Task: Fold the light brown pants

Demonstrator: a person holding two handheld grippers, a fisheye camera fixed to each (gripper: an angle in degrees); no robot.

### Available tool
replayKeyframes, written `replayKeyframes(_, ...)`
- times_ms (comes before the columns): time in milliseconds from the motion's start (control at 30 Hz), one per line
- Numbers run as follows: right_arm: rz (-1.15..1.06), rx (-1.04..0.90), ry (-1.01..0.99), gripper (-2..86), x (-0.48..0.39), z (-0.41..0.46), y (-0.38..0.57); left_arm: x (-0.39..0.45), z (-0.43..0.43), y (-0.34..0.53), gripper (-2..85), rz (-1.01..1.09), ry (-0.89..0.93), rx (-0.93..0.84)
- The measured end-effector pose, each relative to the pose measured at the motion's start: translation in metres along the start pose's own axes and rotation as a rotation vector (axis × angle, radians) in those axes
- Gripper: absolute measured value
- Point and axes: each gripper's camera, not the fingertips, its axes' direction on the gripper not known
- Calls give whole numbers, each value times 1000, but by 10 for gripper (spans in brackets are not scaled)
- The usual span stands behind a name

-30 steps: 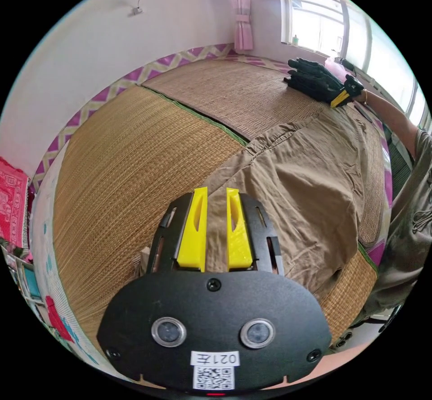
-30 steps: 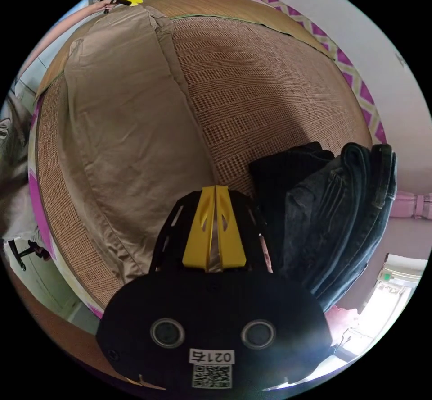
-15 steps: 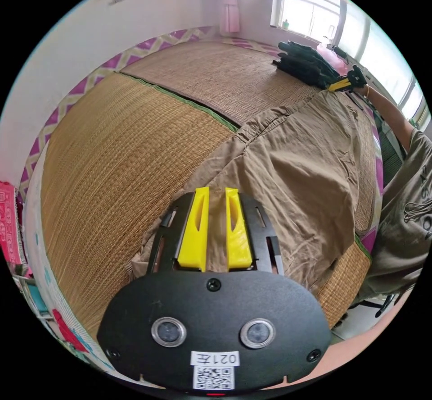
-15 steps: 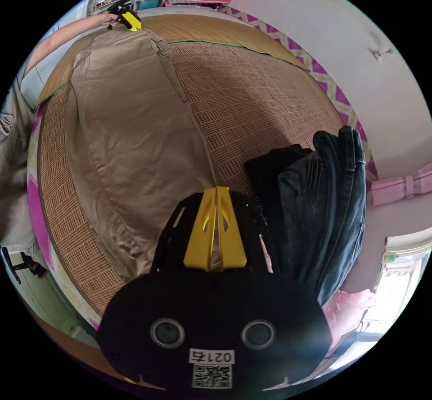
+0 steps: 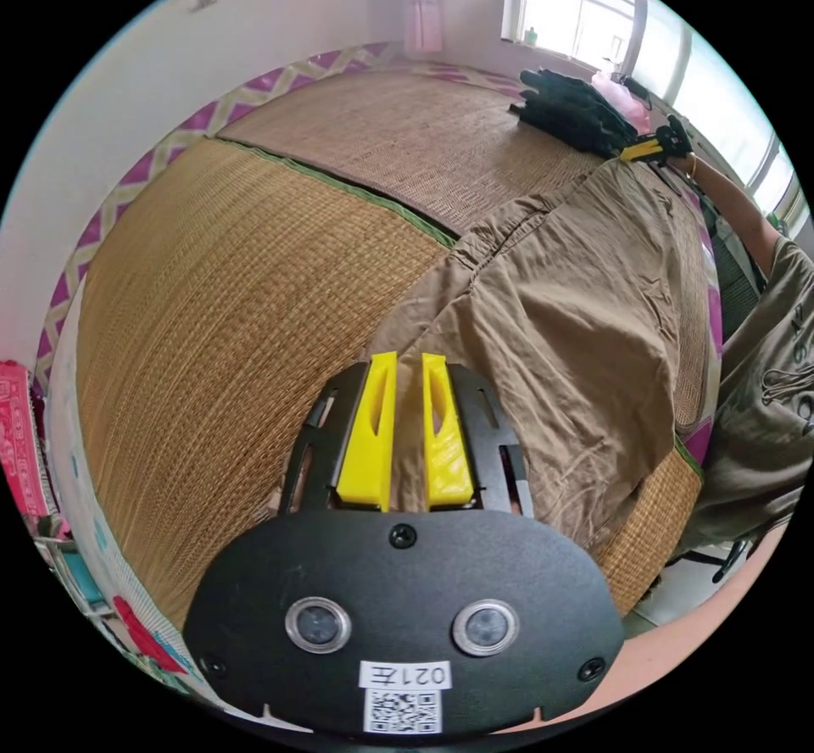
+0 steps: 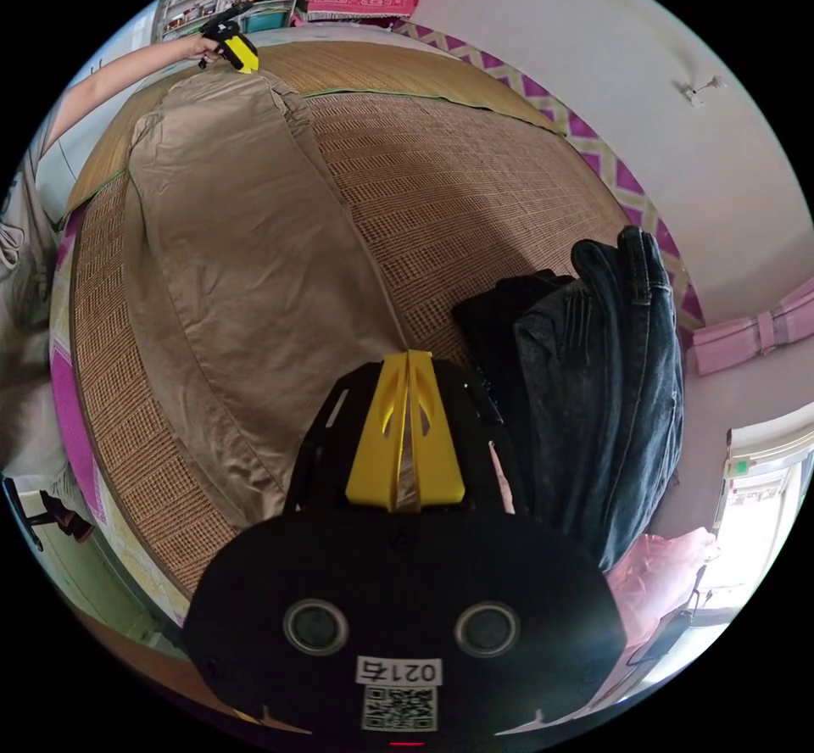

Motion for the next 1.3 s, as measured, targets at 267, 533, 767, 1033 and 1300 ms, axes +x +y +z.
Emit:
replayKeyframes(267,-2,7,13,-9,22,-46,11,-20,-34,10,-4,54,32,-31)
replayKeyframes(533,27,130,35,-9,18,-148,62,7,-201,116,-10,110,54,225)
replayKeyframes(767,31,281,115,5,-99,-300,169,117,-334,315,-10,153,80,342)
replayKeyframes(1033,114,103,-4,3,-240,-284,250,151,-284,510,-10,-131,257,348)
replayKeyframes(1300,139,-19,-113,-1,-276,-249,279,110,-286,653,-9,-374,429,563)
